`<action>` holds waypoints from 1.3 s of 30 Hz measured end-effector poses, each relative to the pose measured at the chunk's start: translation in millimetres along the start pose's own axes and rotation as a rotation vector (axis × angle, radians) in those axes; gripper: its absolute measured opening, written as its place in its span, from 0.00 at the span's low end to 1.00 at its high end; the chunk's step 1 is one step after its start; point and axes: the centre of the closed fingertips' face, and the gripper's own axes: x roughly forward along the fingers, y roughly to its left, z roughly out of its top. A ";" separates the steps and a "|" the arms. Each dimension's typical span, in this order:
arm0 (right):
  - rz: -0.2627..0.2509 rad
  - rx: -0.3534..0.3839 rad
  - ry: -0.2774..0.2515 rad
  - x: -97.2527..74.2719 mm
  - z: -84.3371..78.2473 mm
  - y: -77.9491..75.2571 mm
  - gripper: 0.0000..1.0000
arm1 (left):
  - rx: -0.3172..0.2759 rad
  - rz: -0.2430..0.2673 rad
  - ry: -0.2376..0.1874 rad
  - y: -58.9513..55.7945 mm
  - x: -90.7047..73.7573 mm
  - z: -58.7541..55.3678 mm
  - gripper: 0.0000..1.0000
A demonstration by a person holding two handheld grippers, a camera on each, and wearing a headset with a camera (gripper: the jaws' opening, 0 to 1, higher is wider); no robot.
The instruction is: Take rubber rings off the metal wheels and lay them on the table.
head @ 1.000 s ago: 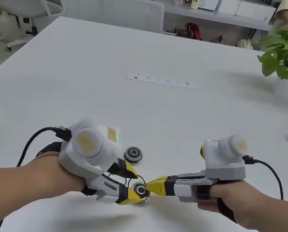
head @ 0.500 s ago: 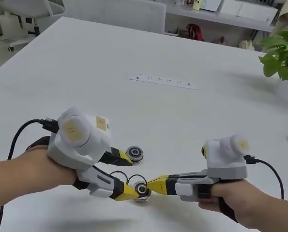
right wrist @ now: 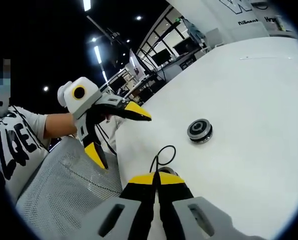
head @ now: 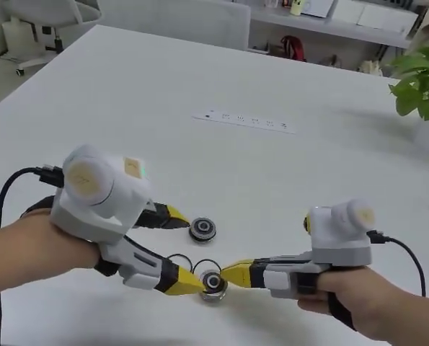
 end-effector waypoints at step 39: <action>0.052 -0.065 -0.017 28.5 35.5 27.0 0.00 | -0.094 0.157 -0.064 13.1 -66.9 -23.7 0.80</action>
